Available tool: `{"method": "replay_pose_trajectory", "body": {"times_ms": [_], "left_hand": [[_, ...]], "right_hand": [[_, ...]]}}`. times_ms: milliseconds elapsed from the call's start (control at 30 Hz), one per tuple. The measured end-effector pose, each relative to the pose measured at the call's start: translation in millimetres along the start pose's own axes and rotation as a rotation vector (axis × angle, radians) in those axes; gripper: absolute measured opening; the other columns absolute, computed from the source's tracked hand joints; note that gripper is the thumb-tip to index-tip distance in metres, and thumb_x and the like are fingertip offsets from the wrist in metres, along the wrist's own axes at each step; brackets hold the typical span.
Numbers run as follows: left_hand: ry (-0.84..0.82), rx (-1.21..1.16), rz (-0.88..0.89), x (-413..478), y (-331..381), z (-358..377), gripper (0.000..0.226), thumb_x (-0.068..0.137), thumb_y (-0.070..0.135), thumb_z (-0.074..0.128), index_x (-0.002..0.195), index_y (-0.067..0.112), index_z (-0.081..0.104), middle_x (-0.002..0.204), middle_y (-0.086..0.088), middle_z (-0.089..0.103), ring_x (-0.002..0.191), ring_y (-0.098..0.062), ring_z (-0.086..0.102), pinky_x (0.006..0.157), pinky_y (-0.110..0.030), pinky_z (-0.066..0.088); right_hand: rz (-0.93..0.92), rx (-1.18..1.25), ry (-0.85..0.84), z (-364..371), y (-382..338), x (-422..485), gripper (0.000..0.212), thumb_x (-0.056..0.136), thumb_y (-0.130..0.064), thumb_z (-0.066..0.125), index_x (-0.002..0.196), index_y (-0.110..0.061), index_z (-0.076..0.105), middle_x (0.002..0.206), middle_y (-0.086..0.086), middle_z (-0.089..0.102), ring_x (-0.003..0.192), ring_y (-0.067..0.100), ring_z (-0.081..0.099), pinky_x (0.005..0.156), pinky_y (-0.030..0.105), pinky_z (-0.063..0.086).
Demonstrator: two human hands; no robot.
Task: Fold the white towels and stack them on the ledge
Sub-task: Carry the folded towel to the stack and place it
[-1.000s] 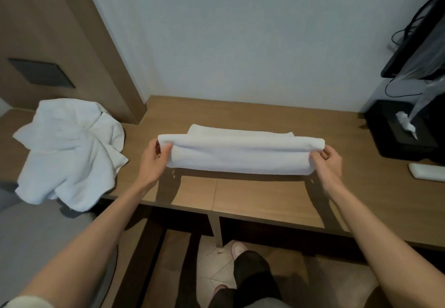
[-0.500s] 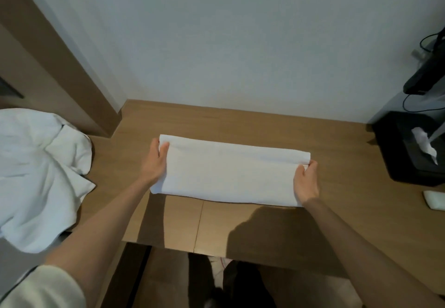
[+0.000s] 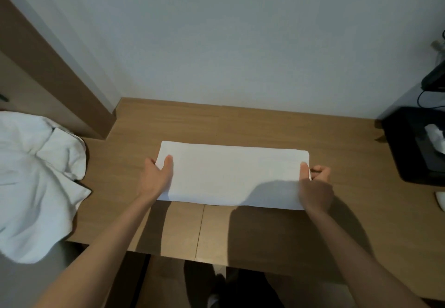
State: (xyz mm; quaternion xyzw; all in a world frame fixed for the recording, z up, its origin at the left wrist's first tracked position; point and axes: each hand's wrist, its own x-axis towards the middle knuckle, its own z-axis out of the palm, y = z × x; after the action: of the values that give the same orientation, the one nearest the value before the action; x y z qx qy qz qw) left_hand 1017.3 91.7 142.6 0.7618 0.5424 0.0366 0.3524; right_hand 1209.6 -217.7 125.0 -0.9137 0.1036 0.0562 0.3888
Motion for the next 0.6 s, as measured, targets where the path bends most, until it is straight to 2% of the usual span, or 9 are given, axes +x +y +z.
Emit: {"method": "replay_pose_trajectory", "body": {"times_ms": [67, 200, 333, 467, 533, 600], "left_hand": [[-0.014, 0.002, -0.025, -5.2, -3.4, 0.1, 0.047, 0.094, 0.053, 0.043, 0.107, 0.008, 0.042, 0.102, -0.006, 0.052, 0.092, -0.026, 0.052, 0.074, -0.037, 0.042], [-0.05, 0.066, 0.036, -11.1, -4.5, -2.2, 0.044, 0.1, 0.045, 0.032, 0.107, 0.003, 0.043, 0.101, -0.012, 0.053, 0.09, -0.027, 0.052, 0.076, -0.038, 0.042], [0.023, 0.183, 0.119, -17.4, -11.5, -3.9, 0.035, 0.101, 0.044, 0.031, 0.101, 0.01, 0.038, 0.094, -0.01, 0.054, 0.08, -0.025, 0.053, 0.069, -0.037, 0.042], [0.079, 0.264, 0.128, -23.9, -15.5, 0.4, 0.041, 0.101, 0.044, 0.031, 0.111, 0.006, 0.042, 0.094, -0.012, 0.059, 0.077, -0.028, 0.056, 0.067, -0.036, 0.045], [0.107, 0.299, 0.095, -28.2, -9.1, 0.8, 0.038, 0.101, 0.041, 0.032, 0.111, 0.006, 0.041, 0.098, -0.015, 0.06, 0.079, -0.03, 0.057, 0.068, -0.037, 0.045], [0.192, 0.371, 0.127, -35.6, -2.1, 0.5, 0.035, 0.101, 0.035, 0.038, 0.117, 0.004, 0.04, 0.113, -0.017, 0.054, 0.086, -0.028, 0.053, 0.071, -0.039, 0.044]], "right_hand": [[0.002, -0.011, -0.006, -0.6, 3.4, -9.0, 0.037, 0.091, -0.052, 0.049, 0.11, -0.02, 0.051, 0.1, 0.004, 0.063, 0.085, 0.022, 0.056, 0.074, 0.033, 0.043], [-0.051, -0.082, -0.062, -0.9, -0.7, -12.2, 0.043, 0.096, -0.047, 0.045, 0.119, -0.012, 0.053, 0.109, 0.01, 0.06, 0.098, 0.027, 0.055, 0.079, 0.036, 0.044], [-0.106, -0.152, -0.112, -3.0, -15.3, -5.2, 0.04, 0.099, -0.042, 0.041, 0.122, -0.01, 0.046, 0.106, 0.012, 0.058, 0.086, 0.022, 0.049, 0.07, 0.034, 0.041], [-0.096, -0.319, -0.212, -3.2, -18.2, -8.6, 0.031, 0.102, -0.036, 0.035, 0.116, -0.009, 0.04, 0.095, 0.018, 0.057, 0.081, 0.031, 0.052, 0.067, 0.039, 0.044], [-0.111, -0.338, -0.218, -6.3, -24.7, -11.2, 0.029, 0.101, -0.033, 0.038, 0.12, -0.01, 0.039, 0.106, 0.019, 0.056, 0.09, 0.036, 0.054, 0.074, 0.042, 0.045], [-0.201, -0.382, -0.152, -9.9, -28.1, -13.4, 0.038, 0.098, -0.024, 0.048, 0.132, -0.012, 0.037, 0.126, 0.017, 0.049, 0.11, 0.035, 0.049, 0.086, 0.043, 0.043]]}}
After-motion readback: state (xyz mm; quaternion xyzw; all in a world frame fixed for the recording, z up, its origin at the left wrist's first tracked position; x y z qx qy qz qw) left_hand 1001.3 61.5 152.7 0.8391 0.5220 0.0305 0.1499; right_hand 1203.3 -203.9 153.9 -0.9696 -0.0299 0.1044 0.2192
